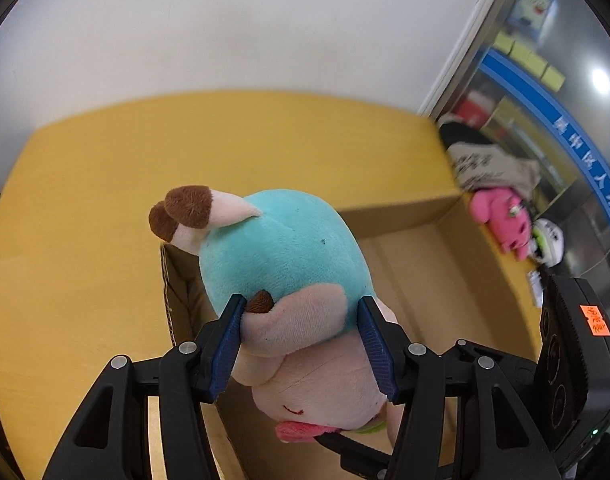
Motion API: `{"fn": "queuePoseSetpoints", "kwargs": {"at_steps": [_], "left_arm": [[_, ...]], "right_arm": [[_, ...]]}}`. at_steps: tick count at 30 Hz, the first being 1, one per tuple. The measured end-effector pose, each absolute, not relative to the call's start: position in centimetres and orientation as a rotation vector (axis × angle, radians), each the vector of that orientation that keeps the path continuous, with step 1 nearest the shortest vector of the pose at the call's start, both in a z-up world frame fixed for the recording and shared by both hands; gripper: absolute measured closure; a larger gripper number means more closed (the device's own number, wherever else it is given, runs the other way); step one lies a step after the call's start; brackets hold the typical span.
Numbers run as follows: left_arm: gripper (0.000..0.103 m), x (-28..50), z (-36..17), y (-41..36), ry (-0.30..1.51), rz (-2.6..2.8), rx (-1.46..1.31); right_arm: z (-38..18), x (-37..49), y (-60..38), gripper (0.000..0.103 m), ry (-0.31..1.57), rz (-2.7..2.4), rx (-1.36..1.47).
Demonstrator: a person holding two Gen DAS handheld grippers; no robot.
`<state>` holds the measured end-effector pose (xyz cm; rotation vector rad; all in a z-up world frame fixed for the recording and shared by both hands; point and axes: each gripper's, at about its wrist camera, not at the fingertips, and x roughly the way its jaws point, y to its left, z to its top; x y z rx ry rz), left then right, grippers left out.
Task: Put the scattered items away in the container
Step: 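Lift the plush pig with both tools and lower it into the box, then open both tools to release the pig and withdraw from the box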
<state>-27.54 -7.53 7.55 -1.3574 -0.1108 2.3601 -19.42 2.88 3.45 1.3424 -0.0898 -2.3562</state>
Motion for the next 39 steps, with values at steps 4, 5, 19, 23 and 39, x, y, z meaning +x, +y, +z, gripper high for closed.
{"fn": "queuePoseSetpoints", "kwargs": {"at_steps": [4, 5, 19, 23, 39], "left_arm": [[0.042, -28.6, 4.3, -7.6, -0.103, 2.344, -1.438], [0.043, -28.7, 3.9, -7.6, -0.110, 2.345, -1.439], [0.017, -25.2, 8.7, -10.4, -0.254, 2.474, -1.274], [0.013, -19.6, 12.5, -9.9, -0.170, 2.564, -1.150], [0.000, 2.4, 15.4, -0.4, -0.035, 2.756, -0.835]], "right_arm": [[-0.4, -20.7, 1.9, 0.036, -0.109, -2.310, 1.432], [-0.9, -20.8, 1.8, 0.035, -0.112, -2.306, 1.442], [3.1, -14.9, 4.7, 0.018, 0.011, -2.392, 1.310], [7.5, -8.8, 7.8, 0.018, 0.066, -2.471, 1.190], [12.3, 1.9, 17.1, 0.018, 0.057, -2.648, 1.050]]}}
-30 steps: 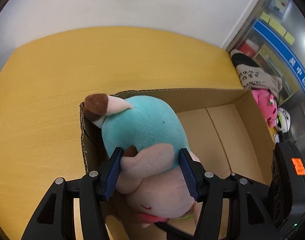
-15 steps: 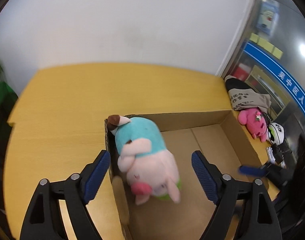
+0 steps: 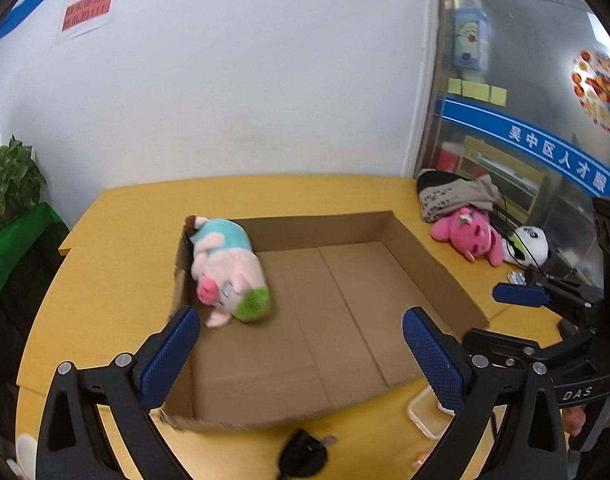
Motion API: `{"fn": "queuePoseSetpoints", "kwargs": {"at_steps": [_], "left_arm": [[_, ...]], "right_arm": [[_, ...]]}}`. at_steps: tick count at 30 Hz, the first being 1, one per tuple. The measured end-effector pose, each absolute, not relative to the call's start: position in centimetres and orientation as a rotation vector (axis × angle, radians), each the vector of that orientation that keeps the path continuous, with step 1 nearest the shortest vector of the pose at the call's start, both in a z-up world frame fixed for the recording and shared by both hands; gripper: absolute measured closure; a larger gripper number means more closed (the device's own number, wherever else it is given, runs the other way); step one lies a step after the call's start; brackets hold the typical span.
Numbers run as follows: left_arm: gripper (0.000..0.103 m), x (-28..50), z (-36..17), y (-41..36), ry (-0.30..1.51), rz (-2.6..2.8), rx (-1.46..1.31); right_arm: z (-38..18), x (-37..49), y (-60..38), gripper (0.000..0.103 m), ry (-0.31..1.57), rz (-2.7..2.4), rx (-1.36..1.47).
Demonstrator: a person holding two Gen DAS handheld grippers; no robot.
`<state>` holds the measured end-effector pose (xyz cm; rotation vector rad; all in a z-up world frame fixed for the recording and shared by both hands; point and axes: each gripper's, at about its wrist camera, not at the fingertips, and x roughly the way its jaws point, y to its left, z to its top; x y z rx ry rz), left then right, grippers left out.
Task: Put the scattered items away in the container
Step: 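Open both tools to release the pig and withdraw from the box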
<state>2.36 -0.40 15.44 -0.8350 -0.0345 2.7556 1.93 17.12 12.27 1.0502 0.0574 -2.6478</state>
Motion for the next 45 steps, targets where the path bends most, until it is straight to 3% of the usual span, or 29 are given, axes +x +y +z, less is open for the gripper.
{"fn": "queuePoseSetpoints", "kwargs": {"at_steps": [9, 45], "left_arm": [[0.000, 5.6, 15.3, 3.0, -0.079, 2.770, -0.832], [0.000, 5.7, 13.0, 4.2, -0.117, 2.745, -0.932]], "right_arm": [[11.4, 4.2, 19.4, 0.018, 0.072, -2.636, 1.060], [9.5, 4.0, 21.3, 0.018, 0.057, -2.643, 1.117]]}}
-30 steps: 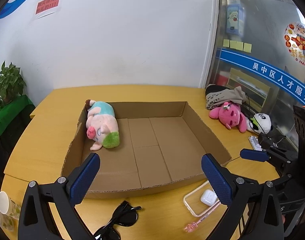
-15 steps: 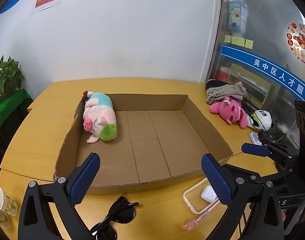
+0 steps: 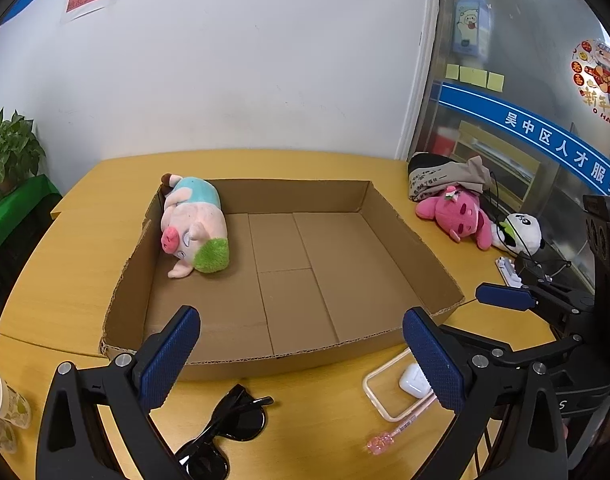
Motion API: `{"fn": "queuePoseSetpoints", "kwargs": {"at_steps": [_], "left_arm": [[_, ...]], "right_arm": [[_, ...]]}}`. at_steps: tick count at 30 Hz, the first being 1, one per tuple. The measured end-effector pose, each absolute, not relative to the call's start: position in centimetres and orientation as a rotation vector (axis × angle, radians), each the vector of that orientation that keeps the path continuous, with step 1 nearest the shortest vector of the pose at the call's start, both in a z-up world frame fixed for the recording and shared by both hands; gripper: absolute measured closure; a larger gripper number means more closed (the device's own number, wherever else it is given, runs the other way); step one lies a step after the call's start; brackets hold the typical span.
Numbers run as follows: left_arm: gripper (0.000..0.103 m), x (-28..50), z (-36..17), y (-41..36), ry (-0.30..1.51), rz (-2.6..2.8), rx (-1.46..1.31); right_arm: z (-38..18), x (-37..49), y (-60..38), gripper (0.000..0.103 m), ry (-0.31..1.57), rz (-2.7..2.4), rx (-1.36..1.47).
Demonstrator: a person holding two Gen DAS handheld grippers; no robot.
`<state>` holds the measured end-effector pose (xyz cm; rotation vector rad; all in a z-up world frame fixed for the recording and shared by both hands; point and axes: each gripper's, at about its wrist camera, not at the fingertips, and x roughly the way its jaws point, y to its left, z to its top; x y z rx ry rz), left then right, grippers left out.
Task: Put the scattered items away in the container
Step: 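Open both tools to release the pig and withdraw from the box, then move the right tool to the white phone case and close on its rim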
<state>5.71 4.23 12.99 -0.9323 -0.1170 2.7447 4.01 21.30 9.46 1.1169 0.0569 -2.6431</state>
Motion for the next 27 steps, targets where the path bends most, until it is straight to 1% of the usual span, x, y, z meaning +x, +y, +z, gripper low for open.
{"fn": "queuePoseSetpoints", "kwargs": {"at_steps": [16, 19, 22, 27], "left_arm": [[0.000, 5.8, 12.2, 5.1, -0.131, 2.714, -0.965], [0.000, 5.8, 11.7, 5.2, -0.156, 2.696, -0.988], [0.000, 5.8, 10.9, 5.4, -0.168, 2.673, -1.021], [0.000, 5.3, 8.8, 6.6, -0.204, 2.587, -1.117]], "right_arm": [[8.7, 4.2, 22.1, 0.018, 0.042, -2.632, 1.130], [8.3, 4.4, 22.7, 0.018, 0.040, -2.633, 1.135], [7.5, 4.4, 24.3, 0.018, 0.025, -2.641, 1.160], [4.4, 3.5, 28.8, 0.018, -0.071, -2.660, 1.271]]}}
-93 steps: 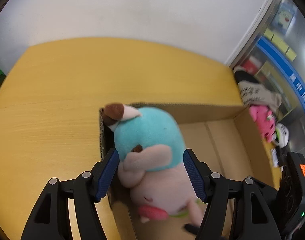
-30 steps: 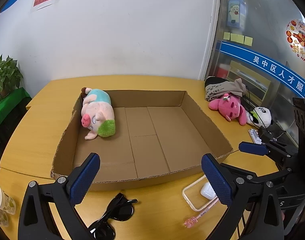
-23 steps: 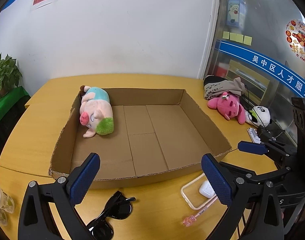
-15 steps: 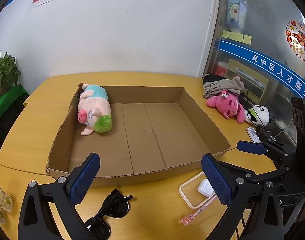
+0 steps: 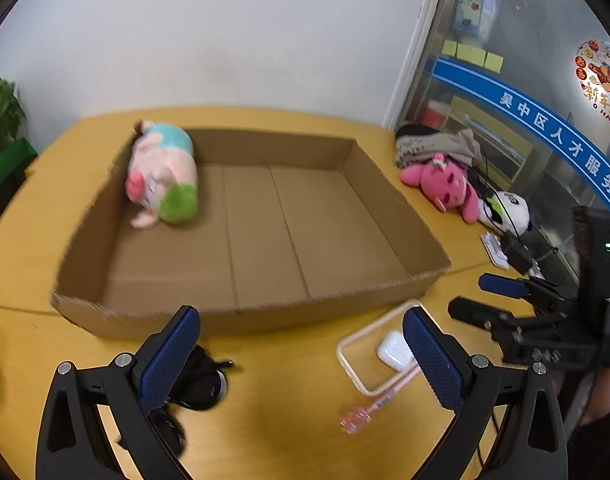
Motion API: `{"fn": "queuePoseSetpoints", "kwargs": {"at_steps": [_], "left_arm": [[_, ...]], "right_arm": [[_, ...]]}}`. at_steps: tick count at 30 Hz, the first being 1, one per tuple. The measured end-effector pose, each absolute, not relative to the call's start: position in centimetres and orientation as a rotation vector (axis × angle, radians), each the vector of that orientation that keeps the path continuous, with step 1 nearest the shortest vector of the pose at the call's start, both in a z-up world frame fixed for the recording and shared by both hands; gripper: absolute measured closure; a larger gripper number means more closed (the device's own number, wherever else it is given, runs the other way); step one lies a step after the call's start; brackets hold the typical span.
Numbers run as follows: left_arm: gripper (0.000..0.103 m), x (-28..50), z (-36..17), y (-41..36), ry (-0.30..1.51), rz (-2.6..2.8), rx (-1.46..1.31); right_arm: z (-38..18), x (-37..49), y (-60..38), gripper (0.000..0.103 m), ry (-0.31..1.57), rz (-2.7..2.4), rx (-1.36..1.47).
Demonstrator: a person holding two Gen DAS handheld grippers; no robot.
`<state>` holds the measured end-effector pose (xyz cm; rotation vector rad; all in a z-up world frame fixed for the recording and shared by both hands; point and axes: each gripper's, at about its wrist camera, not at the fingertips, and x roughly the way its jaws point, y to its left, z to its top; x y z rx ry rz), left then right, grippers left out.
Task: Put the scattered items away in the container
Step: 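Move the right tool to the white phone case and close on its rim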
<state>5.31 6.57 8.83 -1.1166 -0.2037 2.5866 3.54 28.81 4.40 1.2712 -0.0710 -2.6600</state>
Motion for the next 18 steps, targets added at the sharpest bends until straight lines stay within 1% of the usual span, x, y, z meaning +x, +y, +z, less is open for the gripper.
{"fn": "queuePoseSetpoints", "kwargs": {"at_steps": [8, 12, 15, 16, 17, 18], "left_arm": [[0.002, 4.1, 4.7, 9.5, -0.273, 2.429, -1.294], [0.011, 3.5, 2.4, 11.2, -0.297, 2.356, -1.402], [0.020, 3.0, 0.9, 12.4, -0.307, 2.308, -1.461], [0.025, 2.9, 0.5, 12.8, -0.313, 2.289, -1.480], [0.028, 2.7, 0.0, 13.1, -0.315, 2.270, -1.496], [0.034, 2.6, -0.4, 13.4, -0.315, 2.252, -1.514]], "right_arm": [[-2.0, 1.9, 33.2, 0.018, -0.096, -2.610, 1.517], [-3.7, 1.4, 33.7, 0.019, -0.103, -2.575, 1.560], [-4.1, 1.0, 33.4, 0.025, -0.062, -2.557, 1.554], [-4.2, 0.8, 33.2, 0.031, -0.049, -2.547, 1.556], [-4.4, 0.6, 33.1, 0.038, -0.039, -2.536, 1.563], [-4.6, 0.4, 33.1, 0.042, -0.029, -2.523, 1.574]]}}
